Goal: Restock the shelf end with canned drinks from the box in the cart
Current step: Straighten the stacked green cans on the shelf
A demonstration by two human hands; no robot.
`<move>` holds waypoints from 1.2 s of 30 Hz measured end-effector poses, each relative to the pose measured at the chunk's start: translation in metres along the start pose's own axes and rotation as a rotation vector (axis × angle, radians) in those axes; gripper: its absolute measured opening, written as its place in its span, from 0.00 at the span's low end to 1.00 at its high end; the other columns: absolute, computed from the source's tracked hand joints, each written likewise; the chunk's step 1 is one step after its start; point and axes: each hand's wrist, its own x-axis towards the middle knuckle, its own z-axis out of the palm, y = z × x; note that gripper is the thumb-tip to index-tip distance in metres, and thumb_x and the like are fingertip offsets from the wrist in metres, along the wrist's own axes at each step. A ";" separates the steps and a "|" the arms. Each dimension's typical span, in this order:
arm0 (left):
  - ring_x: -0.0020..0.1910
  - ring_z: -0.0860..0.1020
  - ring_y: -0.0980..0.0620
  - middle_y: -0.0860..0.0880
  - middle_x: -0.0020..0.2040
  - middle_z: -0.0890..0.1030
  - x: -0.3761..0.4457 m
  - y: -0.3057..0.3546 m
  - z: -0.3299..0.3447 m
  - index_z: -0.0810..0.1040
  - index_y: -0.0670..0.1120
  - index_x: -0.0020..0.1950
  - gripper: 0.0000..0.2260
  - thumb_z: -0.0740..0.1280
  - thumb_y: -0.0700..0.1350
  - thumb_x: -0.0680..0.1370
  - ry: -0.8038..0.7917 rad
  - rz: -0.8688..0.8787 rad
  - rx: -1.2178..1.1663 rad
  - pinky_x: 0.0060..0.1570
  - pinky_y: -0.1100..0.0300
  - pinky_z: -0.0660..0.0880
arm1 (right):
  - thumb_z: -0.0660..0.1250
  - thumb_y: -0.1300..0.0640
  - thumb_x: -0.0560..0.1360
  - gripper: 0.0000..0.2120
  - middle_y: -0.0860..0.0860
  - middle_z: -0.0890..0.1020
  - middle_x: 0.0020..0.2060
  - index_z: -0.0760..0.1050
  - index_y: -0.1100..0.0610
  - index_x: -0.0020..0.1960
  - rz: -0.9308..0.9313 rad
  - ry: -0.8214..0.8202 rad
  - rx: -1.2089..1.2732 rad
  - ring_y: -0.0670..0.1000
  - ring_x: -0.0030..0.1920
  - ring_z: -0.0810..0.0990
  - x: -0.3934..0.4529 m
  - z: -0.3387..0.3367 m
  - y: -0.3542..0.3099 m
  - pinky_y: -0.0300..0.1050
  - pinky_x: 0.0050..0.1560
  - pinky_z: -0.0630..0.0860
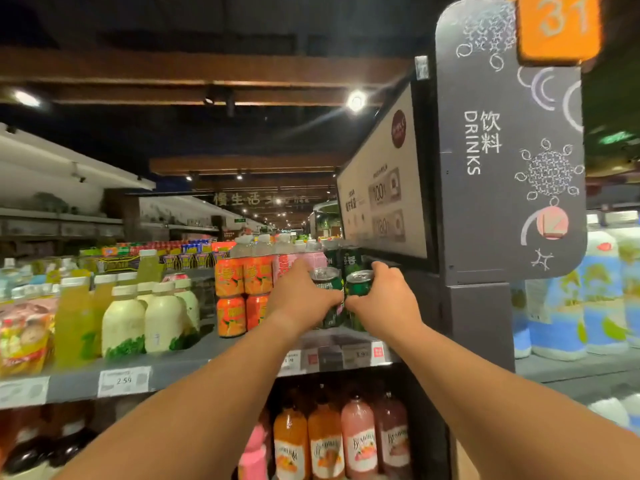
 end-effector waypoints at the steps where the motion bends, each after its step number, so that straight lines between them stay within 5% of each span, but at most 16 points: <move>1: 0.47 0.76 0.52 0.51 0.56 0.78 0.015 0.001 0.002 0.70 0.50 0.69 0.34 0.76 0.54 0.65 -0.025 0.015 0.017 0.41 0.59 0.73 | 0.74 0.47 0.67 0.32 0.54 0.72 0.60 0.67 0.55 0.67 0.001 -0.060 -0.063 0.57 0.56 0.77 0.015 0.001 -0.001 0.51 0.53 0.77; 6: 0.39 0.75 0.59 0.50 0.56 0.78 0.096 0.028 -0.007 0.73 0.50 0.70 0.30 0.76 0.45 0.68 -0.303 0.207 0.213 0.36 0.64 0.75 | 0.70 0.53 0.74 0.10 0.55 0.78 0.48 0.74 0.57 0.52 -0.042 -0.380 -0.449 0.55 0.46 0.76 0.094 -0.025 -0.032 0.46 0.45 0.74; 8: 0.46 0.77 0.54 0.50 0.57 0.78 0.128 0.040 -0.011 0.75 0.48 0.68 0.28 0.77 0.47 0.69 -0.402 0.284 0.309 0.41 0.64 0.74 | 0.73 0.57 0.72 0.10 0.54 0.77 0.42 0.77 0.57 0.52 -0.021 -0.489 -0.444 0.54 0.46 0.74 0.122 -0.034 -0.038 0.47 0.46 0.73; 10: 0.51 0.77 0.52 0.50 0.58 0.80 0.156 0.045 -0.006 0.77 0.47 0.65 0.26 0.78 0.49 0.69 -0.461 0.314 0.311 0.47 0.61 0.74 | 0.74 0.59 0.71 0.13 0.56 0.80 0.49 0.77 0.59 0.53 0.013 -0.529 -0.400 0.55 0.47 0.73 0.144 -0.036 -0.036 0.49 0.49 0.71; 14: 0.57 0.79 0.44 0.43 0.59 0.81 0.207 0.044 0.010 0.79 0.40 0.62 0.25 0.78 0.50 0.70 -0.501 0.318 0.347 0.63 0.46 0.74 | 0.73 0.60 0.72 0.18 0.60 0.78 0.60 0.77 0.63 0.60 0.004 -0.484 -0.415 0.55 0.48 0.72 0.171 -0.028 -0.032 0.47 0.49 0.70; 21: 0.54 0.73 0.51 0.56 0.52 0.74 0.267 0.024 0.044 0.76 0.47 0.64 0.23 0.76 0.51 0.72 -0.592 0.358 0.417 0.52 0.61 0.68 | 0.64 0.55 0.80 0.22 0.57 0.72 0.69 0.68 0.61 0.72 -0.038 -0.464 -0.506 0.56 0.67 0.71 0.208 0.004 -0.018 0.45 0.63 0.68; 24: 0.46 0.77 0.54 0.55 0.48 0.80 0.280 0.013 0.059 0.78 0.50 0.43 0.09 0.76 0.51 0.71 -0.596 0.349 0.492 0.48 0.62 0.72 | 0.62 0.55 0.81 0.21 0.57 0.72 0.69 0.68 0.61 0.72 -0.020 -0.474 -0.421 0.56 0.67 0.71 0.217 0.016 -0.017 0.43 0.59 0.68; 27: 0.35 0.72 0.59 0.57 0.35 0.74 0.286 0.003 0.071 0.69 0.55 0.33 0.16 0.76 0.51 0.71 -0.579 0.354 0.571 0.31 0.65 0.66 | 0.67 0.54 0.78 0.19 0.57 0.77 0.63 0.73 0.60 0.67 -0.044 -0.476 -0.435 0.57 0.61 0.76 0.226 0.027 -0.010 0.46 0.55 0.71; 36: 0.34 0.76 0.54 0.52 0.34 0.77 0.297 -0.015 0.099 0.74 0.50 0.33 0.17 0.74 0.59 0.72 -0.609 0.317 0.788 0.34 0.62 0.68 | 0.72 0.49 0.72 0.12 0.51 0.79 0.42 0.76 0.55 0.50 -0.010 -0.311 -0.412 0.50 0.42 0.78 0.246 0.071 0.026 0.43 0.40 0.75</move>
